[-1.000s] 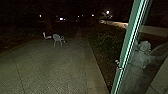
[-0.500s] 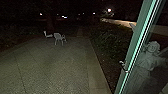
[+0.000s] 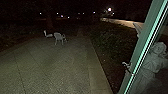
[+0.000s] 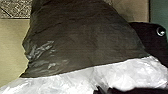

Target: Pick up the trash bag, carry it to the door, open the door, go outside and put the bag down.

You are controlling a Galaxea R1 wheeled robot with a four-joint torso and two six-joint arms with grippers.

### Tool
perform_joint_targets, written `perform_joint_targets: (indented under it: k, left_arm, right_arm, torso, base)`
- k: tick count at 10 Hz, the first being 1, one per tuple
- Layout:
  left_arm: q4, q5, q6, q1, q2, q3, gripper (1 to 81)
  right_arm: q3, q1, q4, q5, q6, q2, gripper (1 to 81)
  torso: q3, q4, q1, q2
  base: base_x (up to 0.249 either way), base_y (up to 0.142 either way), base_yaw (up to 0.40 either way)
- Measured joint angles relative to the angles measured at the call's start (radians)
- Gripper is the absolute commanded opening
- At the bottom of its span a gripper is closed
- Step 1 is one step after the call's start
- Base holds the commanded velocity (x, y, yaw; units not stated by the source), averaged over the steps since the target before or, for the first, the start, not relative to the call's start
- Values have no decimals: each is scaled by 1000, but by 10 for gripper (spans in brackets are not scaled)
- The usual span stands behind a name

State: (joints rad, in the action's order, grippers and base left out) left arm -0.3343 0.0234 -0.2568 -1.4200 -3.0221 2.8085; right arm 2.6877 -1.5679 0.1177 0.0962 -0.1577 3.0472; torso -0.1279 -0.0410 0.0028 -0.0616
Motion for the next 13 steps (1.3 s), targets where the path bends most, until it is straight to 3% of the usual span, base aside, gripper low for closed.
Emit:
perform_joint_targets:
  k: [8,13]
  left_arm:
    - [0,0,0,2,-3,-1,10]
    - [0,-5,0,12,-3,-1,10]
  right_arm:
    - [0,-6,0,-1,0,0,811]
    - [0,5,0,1,0,0,811]
  torso:
    - [0,0,0,0]
    - [-1,0,0,1]
  base:
    - [65,0,0]
    - [0,0,0]
